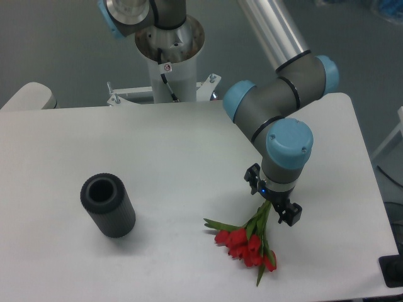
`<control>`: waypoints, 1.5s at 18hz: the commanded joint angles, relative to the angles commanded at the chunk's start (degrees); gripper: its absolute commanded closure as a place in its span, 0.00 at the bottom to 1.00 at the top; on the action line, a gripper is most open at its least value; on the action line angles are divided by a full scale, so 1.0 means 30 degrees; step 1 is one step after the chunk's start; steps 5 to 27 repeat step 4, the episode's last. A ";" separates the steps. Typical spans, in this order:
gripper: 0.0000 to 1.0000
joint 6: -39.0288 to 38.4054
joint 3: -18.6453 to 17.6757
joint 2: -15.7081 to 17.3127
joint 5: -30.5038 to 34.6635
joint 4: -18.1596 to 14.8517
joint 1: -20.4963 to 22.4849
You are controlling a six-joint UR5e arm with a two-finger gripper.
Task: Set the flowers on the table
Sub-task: 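Raise the open gripper up away from the tulips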
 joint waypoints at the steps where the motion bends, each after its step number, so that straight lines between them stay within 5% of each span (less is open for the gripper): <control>1: 0.00 0.0001 0.0000 0.0000 0.0029 0.0000 0.0000; 27: 0.00 0.0001 -0.0029 -0.0059 0.0029 0.0059 0.0000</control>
